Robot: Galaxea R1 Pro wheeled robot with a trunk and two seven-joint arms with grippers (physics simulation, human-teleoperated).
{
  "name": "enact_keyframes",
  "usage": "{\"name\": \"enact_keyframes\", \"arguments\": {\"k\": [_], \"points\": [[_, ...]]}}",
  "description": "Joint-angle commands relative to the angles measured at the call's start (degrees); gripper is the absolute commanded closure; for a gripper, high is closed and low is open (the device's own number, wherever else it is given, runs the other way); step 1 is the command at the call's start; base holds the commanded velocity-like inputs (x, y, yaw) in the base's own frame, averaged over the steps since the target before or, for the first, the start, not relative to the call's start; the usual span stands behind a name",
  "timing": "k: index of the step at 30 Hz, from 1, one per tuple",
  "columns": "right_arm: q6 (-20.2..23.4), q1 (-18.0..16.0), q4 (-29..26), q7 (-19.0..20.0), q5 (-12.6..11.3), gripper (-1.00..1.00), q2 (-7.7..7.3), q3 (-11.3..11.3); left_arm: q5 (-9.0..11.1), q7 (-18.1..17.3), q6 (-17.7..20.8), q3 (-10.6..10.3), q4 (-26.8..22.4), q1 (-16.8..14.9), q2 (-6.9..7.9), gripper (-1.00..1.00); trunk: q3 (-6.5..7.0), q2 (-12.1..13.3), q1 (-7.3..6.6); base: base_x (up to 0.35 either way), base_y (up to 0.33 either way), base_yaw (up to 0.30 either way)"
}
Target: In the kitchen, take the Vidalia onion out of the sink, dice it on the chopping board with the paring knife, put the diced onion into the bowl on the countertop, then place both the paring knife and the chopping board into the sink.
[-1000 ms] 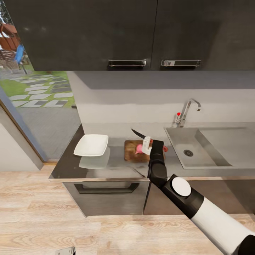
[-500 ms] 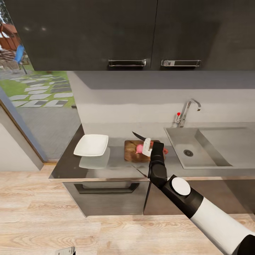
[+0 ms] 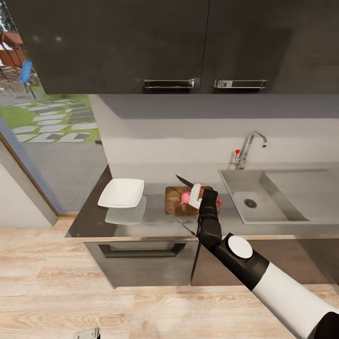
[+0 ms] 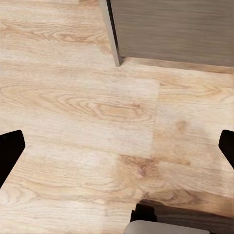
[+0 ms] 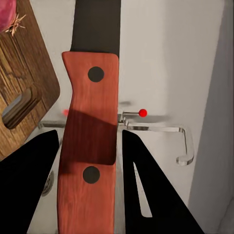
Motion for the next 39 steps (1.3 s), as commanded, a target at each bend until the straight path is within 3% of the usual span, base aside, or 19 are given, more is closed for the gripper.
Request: {"name": "enact_keyframes", "arguments": {"k": [1, 18, 30, 39], "points": [[0.3, -0.1, -0.07, 0.43, 0.61, 1.0, -0.03, 0.18, -0.42, 0.33, -0.4, 0.16, 0.24, -0.12, 0.02, -1.0, -0.11, -0.12, 0.04, 0.0, 0.0, 0.0], [0.22, -0.1, 2.87, 0.26, -0.64, 1.0, 0.17, 0.82, -0.42, 0.33, -0.4, 0.15, 0.24, -0.12, 0.02, -1.0, -0.11, -0.12, 0.04, 0.0, 0.0, 0.0], [0.11, -0.1, 6.1, 0.33, -0.67, 1.0, 1.94, 1.42, -0.42, 0.33, -0.4, 0.12, 0.26, -0.12, 0.02, -1.0, -0.11, -0.12, 0.04, 0.0, 0.0, 0.0], [-0.54, -0.1, 7.66, 0.27, -0.67, 1.0, 2.34, 1.49, -0.42, 0.33, -0.4, 0.08, 0.25, -0.12, 0.02, -1.0, -0.11, -0.12, 0.04, 0.0, 0.0, 0.0]]}}
